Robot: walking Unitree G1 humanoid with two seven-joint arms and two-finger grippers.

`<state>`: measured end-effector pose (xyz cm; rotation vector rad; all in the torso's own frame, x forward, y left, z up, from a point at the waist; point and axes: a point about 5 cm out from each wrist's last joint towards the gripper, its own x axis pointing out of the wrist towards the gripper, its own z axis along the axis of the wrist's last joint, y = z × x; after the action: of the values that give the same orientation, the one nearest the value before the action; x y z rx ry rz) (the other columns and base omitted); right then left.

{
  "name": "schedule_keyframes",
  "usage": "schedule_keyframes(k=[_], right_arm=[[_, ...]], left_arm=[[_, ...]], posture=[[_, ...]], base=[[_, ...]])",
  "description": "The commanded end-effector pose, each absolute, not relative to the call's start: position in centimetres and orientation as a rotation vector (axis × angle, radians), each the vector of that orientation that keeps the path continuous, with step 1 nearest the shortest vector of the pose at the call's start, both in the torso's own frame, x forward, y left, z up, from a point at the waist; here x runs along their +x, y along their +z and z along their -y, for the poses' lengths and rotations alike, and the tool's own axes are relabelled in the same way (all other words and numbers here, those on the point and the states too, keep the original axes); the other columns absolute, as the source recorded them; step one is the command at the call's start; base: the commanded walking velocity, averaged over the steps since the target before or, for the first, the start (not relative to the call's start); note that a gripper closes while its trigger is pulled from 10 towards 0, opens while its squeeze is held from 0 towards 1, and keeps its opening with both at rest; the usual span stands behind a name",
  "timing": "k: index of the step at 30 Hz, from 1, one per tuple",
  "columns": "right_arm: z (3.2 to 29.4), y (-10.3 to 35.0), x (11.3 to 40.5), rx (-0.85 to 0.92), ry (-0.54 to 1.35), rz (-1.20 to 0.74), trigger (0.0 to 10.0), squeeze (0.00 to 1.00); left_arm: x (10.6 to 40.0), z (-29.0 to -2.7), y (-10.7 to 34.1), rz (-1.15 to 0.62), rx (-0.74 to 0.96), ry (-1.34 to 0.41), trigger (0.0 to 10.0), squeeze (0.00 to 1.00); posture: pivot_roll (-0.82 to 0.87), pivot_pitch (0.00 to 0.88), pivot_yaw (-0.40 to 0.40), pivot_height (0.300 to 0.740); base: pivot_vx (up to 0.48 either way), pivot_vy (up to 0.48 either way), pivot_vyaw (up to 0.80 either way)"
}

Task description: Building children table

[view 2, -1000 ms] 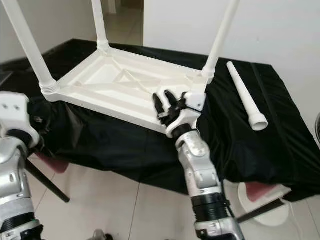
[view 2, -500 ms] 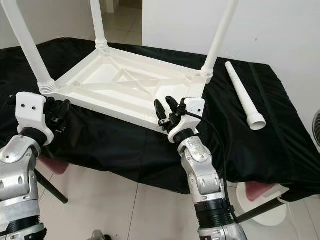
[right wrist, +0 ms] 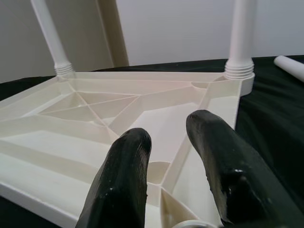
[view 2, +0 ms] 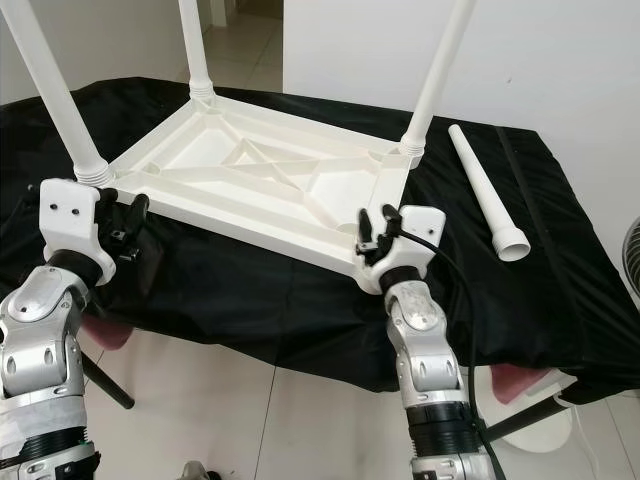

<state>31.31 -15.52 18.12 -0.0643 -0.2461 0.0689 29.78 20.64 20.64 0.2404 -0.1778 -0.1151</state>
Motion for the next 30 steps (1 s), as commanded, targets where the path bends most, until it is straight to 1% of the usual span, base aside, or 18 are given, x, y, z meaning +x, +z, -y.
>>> schedule_keyframes(k=[1, 8, 13, 17, 20, 30], right_arm=[[16.1, 18.3, 31.2, -0.064, 0.044, 0.247, 10.0, 0.00], [15.7, 18.9, 31.6, -0.059, 0.068, 0.272, 10.0, 0.00], [15.0, 18.7, 31.7, -0.070, 0.087, 0.273, 10.0, 0.00], [14.9, 18.6, 31.7, -0.066, 0.089, 0.270, 10.0, 0.00], [14.9, 18.6, 31.7, -0.064, 0.089, 0.269, 10.0, 0.00], [14.9, 18.6, 31.6, -0.068, 0.095, 0.267, 10.0, 0.00]], left_arm=[[29.8, -21.6, 20.4, 0.175, 0.211, 0.034, 10.0, 0.00], [30.2, -21.8, 21.0, 0.210, 0.217, 0.076, 10.0, 0.00], [30.5, -21.3, 21.1, 0.224, 0.208, 0.081, 10.0, 0.00], [30.5, -21.4, 21.1, 0.222, 0.208, 0.080, 10.0, 0.00], [30.5, -21.4, 21.1, 0.221, 0.208, 0.079, 10.0, 0.00], [30.4, -21.5, 21.0, 0.221, 0.210, 0.081, 10.0, 0.00]], posture=[[-0.03, 0.034, -0.027, 0.740], [-0.04, 0.031, -0.018, 0.740], [-0.04, 0.029, -0.015, 0.740], [-0.04, 0.029, -0.015, 0.740], [-0.04, 0.029, -0.015, 0.740], [-0.03, 0.037, -0.018, 0.740]], base=[[0.000, 0.000, 0.00], [0.000, 0.000, 0.00], [0.000, -0.247, 0.00], [0.000, -0.290, 0.00], [0.000, 0.000, 0.00], [0.000, -0.270, 0.00]])
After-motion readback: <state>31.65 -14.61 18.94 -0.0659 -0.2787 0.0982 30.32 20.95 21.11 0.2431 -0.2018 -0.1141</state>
